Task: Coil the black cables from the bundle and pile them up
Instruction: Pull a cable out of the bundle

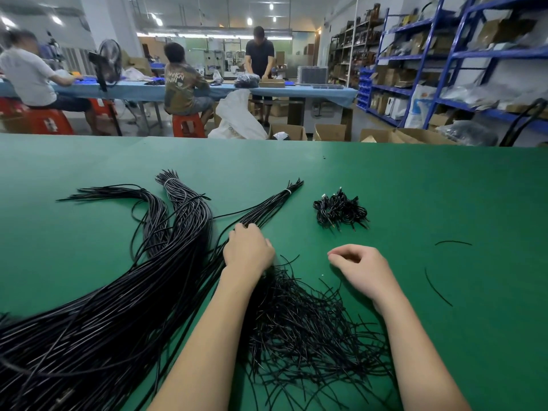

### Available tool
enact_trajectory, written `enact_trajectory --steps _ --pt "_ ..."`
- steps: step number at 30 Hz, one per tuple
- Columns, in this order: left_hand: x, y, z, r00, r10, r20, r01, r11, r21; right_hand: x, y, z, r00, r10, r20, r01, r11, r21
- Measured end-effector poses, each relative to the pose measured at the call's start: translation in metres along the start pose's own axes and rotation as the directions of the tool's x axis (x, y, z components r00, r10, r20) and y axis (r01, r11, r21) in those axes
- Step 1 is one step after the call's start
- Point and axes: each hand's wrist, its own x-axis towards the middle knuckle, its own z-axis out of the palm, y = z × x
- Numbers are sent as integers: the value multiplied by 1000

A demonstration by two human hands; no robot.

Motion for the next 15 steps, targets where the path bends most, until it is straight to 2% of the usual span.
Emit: enact_trajectory --steps 6,8,12,14,15 --pt "3 -1 -3 999 -34 5 33 999 43 -3 -6 0 1000 3 11 -3 1000 -5" --pt "3 -1 -5 1000 -27 5 28 1000 -12 -5 -10 1 1000 -18 7 18 1000 -2" --pt "6 0 -9 998 -56 29 62 945 -321 -9 -35 13 992 -130 -2 130 991 -19" --pt "10 1 -13 996 -58 61 80 861 -503 -11 -51 25 988 -149 38 149 989 -7" --pt "11 1 -15 994 -53 93 99 786 -610 -14 -58 33 988 -128 83 125 991 40"
